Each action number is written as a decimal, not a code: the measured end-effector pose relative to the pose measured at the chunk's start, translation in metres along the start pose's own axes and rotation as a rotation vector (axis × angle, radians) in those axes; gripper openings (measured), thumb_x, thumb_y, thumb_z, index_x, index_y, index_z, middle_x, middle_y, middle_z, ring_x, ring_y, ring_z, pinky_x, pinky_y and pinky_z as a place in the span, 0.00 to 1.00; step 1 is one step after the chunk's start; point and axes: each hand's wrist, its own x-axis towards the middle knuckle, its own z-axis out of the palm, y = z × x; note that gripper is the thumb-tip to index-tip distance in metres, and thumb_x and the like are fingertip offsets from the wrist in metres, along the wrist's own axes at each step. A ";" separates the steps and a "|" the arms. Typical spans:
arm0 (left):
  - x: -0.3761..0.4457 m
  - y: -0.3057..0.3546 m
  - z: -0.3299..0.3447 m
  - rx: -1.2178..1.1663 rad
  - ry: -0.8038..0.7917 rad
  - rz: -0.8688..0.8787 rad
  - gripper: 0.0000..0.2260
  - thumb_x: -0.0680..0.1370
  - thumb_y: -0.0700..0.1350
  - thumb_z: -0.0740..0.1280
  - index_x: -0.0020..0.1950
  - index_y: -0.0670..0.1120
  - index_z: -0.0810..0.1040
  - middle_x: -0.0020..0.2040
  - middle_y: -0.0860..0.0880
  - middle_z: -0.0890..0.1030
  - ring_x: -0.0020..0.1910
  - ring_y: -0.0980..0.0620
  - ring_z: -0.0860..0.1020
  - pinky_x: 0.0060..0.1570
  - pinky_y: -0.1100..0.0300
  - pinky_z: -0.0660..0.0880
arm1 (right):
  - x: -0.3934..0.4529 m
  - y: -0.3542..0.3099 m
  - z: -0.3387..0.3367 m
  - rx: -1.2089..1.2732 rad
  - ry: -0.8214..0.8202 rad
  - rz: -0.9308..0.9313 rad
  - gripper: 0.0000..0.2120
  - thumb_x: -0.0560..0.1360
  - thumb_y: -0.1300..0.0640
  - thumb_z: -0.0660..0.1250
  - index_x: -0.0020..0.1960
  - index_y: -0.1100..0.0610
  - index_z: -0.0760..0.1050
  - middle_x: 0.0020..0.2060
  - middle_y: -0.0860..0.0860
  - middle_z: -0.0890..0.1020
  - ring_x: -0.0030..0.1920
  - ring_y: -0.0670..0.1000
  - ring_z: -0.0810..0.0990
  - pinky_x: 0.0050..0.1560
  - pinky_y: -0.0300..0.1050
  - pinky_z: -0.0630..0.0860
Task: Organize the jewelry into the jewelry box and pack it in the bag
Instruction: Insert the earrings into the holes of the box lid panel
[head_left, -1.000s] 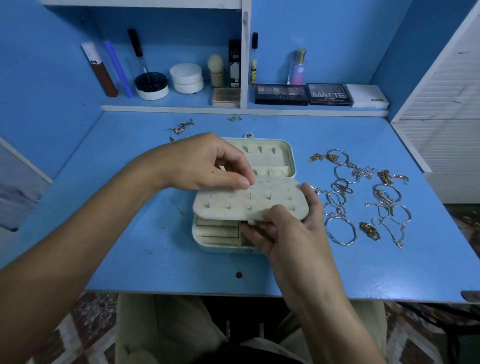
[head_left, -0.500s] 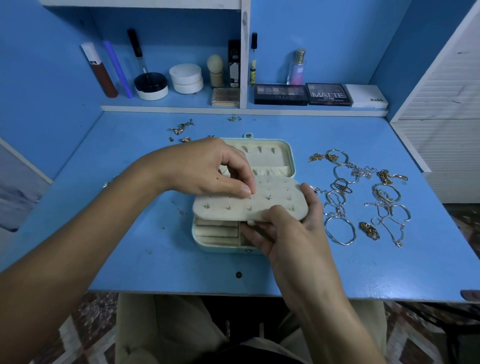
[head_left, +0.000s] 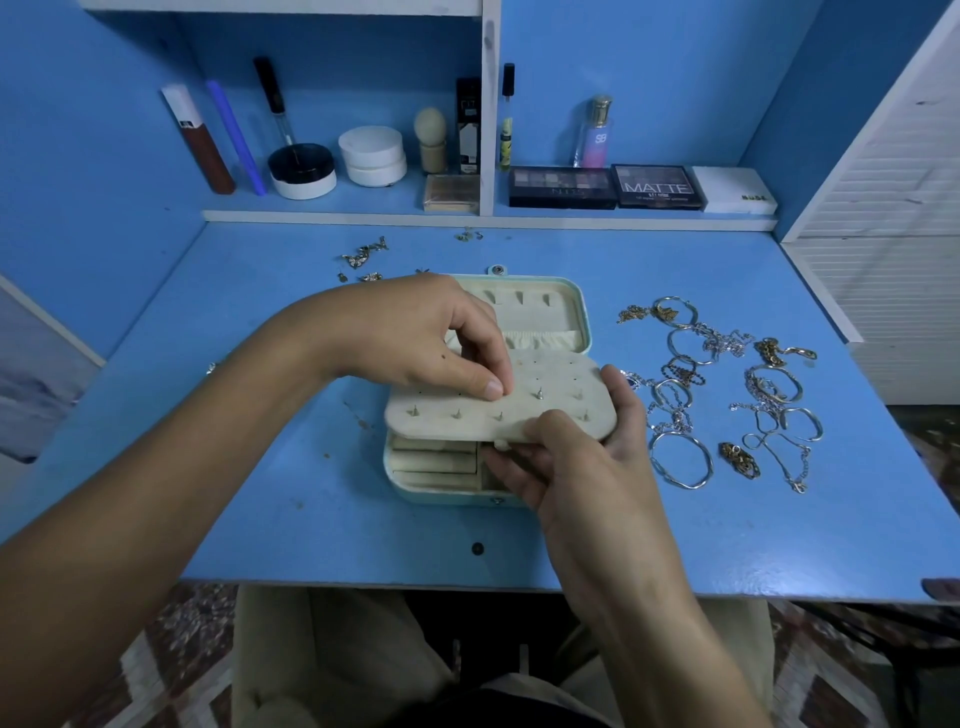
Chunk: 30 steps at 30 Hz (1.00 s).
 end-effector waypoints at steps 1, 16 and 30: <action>0.000 0.001 -0.001 0.010 -0.003 0.000 0.03 0.74 0.48 0.75 0.45 0.57 0.86 0.44 0.59 0.82 0.47 0.59 0.79 0.43 0.72 0.69 | 0.000 0.000 0.000 0.002 -0.003 0.000 0.29 0.78 0.69 0.60 0.69 0.41 0.63 0.58 0.53 0.83 0.51 0.54 0.85 0.44 0.46 0.82; 0.000 0.013 -0.004 0.096 -0.012 -0.039 0.04 0.74 0.49 0.73 0.42 0.58 0.84 0.44 0.59 0.83 0.46 0.61 0.80 0.47 0.67 0.75 | -0.002 -0.002 0.000 -0.008 0.001 0.002 0.30 0.78 0.69 0.60 0.70 0.39 0.62 0.58 0.52 0.83 0.53 0.54 0.85 0.45 0.43 0.82; 0.001 0.024 -0.005 0.137 -0.008 -0.099 0.05 0.73 0.44 0.73 0.40 0.53 0.83 0.37 0.59 0.83 0.36 0.64 0.79 0.37 0.74 0.71 | -0.001 -0.001 0.000 0.009 -0.005 -0.009 0.30 0.77 0.70 0.61 0.70 0.41 0.63 0.57 0.52 0.83 0.55 0.56 0.85 0.46 0.45 0.83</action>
